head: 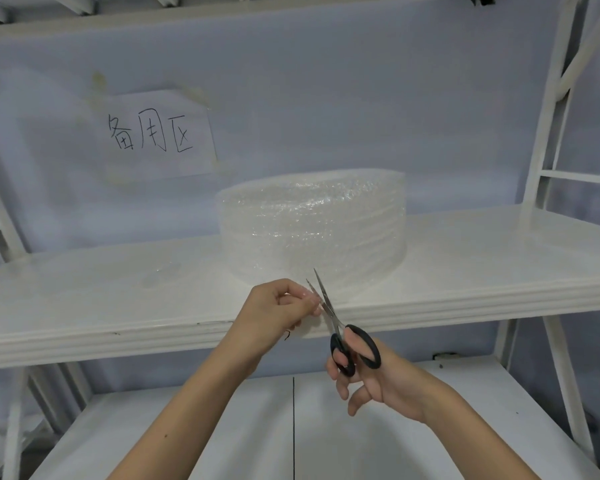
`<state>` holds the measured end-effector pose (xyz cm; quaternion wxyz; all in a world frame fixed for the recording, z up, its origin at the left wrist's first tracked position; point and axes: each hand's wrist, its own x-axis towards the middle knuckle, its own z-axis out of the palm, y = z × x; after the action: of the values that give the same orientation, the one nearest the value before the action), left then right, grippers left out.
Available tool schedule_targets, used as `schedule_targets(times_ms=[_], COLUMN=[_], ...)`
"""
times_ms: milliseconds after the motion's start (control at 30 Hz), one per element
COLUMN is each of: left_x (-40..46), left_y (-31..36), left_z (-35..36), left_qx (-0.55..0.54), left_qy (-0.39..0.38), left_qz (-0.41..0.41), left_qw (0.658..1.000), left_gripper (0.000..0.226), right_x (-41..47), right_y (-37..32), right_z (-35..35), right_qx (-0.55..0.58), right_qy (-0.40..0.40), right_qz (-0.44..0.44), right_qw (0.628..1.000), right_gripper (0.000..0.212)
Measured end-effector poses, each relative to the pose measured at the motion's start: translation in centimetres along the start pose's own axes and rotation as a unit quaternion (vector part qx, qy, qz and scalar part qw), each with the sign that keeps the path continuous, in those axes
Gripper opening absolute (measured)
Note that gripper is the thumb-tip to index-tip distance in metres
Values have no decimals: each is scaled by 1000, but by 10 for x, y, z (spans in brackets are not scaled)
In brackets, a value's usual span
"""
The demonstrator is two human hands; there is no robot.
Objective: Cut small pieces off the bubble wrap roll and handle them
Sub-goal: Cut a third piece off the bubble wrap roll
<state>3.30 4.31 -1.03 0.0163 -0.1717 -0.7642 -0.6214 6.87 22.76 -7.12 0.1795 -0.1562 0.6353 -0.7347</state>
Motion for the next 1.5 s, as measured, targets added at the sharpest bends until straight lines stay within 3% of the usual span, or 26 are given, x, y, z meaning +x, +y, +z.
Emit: schedule_targets(times_ms=[433,700,1067,1167,1267,1500], left_x=[-2,-2,-4,-6,-3,1], left_y=[-1,1,9,16,20,22], left_z=[-3,-3,-17,-21,-19,-6], left_qx=[34,27,52,68,10,46], left_qy=[-41,-76,-114,-96,-34,0], left_qz=[-1,5,15,16,-10,55], left_qw=[999,997,992,993,999,997], left_gripper=[7,7,6,31,61,22], right_x=[3,9,15,15,15,13], right_y=[-1,-21,-20,-17,-16,-18], right_z=[0,5,10,10,12,9], right_qx=[-9,-40,-39,-28,-23,-36], right_qy=[-1,21,19,17,25,16], right_qz=[-36,-49,-74,-77,-79,-79], right_qw=[999,998,996,997,996,996], right_gripper=[56,42,48,51,45,51])
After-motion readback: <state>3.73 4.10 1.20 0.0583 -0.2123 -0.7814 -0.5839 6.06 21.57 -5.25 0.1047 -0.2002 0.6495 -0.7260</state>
